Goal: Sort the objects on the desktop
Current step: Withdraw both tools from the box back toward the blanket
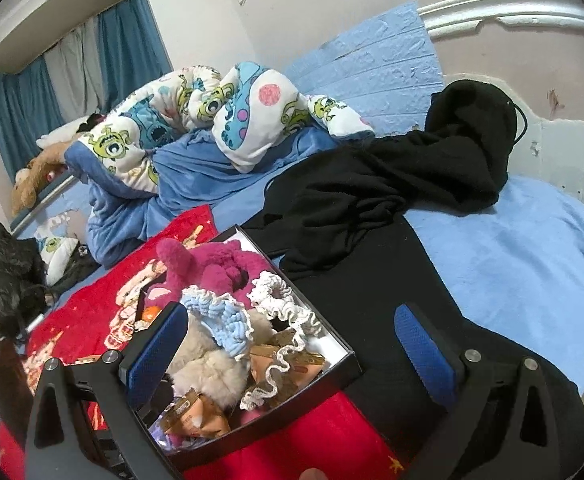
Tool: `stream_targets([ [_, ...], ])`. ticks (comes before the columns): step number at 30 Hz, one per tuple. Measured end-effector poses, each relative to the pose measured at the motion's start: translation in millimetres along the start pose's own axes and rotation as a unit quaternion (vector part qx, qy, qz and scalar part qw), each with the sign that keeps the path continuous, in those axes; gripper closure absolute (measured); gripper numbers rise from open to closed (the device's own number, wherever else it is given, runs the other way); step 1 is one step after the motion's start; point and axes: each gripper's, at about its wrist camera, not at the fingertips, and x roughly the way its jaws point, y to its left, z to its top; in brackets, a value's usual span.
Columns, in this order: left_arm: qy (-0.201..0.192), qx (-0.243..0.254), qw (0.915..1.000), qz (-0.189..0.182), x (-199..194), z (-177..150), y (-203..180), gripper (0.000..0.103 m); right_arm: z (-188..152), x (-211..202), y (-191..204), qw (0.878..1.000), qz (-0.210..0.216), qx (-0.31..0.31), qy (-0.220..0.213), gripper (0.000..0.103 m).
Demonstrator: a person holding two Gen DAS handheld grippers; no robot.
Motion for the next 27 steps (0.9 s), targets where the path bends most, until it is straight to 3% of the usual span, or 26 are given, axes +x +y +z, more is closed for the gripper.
stream_targets([
  [5, 0.014, 0.005, 0.9999, -0.007, -3, 1, -2, 0.0, -1, -6, -5, 1.0, -0.005, 0.007, 0.003, 0.0],
  [10, 0.004, 0.006, 1.0, 0.002, -21, -2, -2, 0.0, -2, -13, -1, 0.999, 0.018, 0.026, -0.002, 0.0],
  [20, -0.01, -0.019, 0.9991, 0.037, -68, -5, 20, 0.0, -17, -24, 51, 0.998, 0.054, 0.008, -0.003, 0.0],
  [27, -0.01, -0.06, 0.9957, 0.07, -116, -13, 62, 0.0, -26, -29, 85, 0.996, 0.091, 0.014, -0.009, 0.0],
])
